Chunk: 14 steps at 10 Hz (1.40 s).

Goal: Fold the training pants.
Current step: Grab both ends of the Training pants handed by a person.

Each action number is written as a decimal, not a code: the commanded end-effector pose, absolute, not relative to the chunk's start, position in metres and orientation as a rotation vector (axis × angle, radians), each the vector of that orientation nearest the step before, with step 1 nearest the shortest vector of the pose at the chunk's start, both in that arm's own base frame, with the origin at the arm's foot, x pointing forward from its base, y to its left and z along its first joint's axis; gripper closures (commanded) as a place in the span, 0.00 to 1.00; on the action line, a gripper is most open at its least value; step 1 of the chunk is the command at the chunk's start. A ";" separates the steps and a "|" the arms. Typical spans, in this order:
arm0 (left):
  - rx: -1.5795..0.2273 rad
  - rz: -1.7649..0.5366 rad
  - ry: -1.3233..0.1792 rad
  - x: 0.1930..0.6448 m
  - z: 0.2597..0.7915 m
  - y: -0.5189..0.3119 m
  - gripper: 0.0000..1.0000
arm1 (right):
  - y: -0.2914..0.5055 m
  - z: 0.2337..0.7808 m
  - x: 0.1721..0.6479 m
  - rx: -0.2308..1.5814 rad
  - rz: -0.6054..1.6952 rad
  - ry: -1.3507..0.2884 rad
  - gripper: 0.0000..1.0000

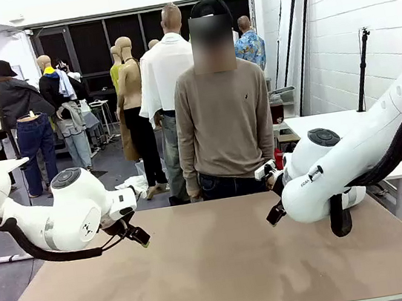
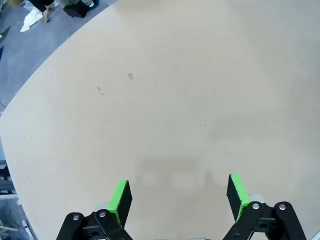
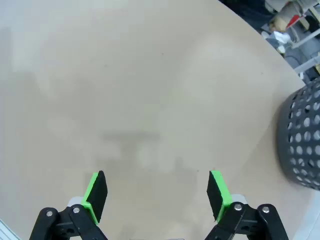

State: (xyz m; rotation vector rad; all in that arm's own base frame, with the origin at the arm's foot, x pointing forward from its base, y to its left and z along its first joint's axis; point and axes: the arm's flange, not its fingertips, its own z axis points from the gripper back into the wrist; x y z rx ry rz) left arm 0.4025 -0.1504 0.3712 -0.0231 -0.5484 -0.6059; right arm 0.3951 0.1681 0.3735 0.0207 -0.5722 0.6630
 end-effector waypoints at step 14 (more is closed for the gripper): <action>-0.023 -0.606 -0.549 0.402 0.371 -0.150 0.00 | 0.168 0.373 0.395 0.021 0.663 -0.572 0.00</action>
